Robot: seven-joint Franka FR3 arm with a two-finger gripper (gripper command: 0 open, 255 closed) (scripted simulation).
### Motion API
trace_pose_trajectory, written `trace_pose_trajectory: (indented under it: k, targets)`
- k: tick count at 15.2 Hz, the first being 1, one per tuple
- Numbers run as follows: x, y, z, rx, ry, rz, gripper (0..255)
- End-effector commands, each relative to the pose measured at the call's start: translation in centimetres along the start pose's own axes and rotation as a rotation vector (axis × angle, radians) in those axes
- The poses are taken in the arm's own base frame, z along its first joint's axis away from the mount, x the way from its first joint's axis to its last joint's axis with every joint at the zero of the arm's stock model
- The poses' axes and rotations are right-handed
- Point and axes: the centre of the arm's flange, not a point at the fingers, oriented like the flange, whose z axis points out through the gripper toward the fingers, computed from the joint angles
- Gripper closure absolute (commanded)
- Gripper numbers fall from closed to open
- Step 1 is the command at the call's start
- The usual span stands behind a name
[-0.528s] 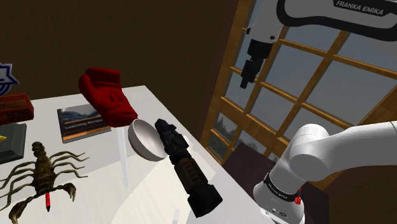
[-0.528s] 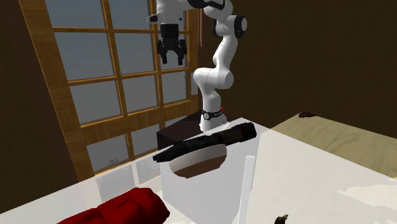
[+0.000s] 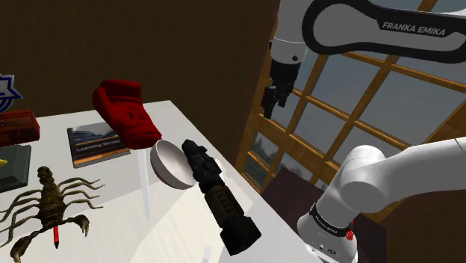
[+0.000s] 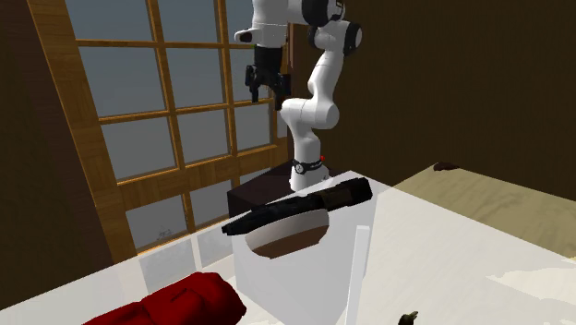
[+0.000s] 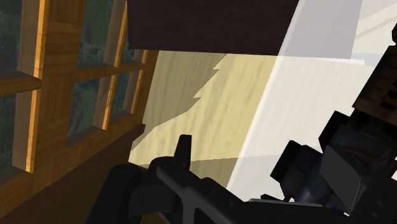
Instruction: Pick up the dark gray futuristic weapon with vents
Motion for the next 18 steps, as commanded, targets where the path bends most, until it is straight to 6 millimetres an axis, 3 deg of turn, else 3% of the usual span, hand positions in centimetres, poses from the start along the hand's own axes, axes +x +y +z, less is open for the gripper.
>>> trace_pose_trajectory:
  k: [1, 9, 18]
  targets:
    - [0.2, -3.0, 0.7, -0.053, -0.005, 0.027, 0]
    - [3.0, -15.5, 5.6, -0.259, -0.030, 0.117, 0]
    - [7.1, -27.6, 14.1, -0.492, -0.058, 0.218, 0]
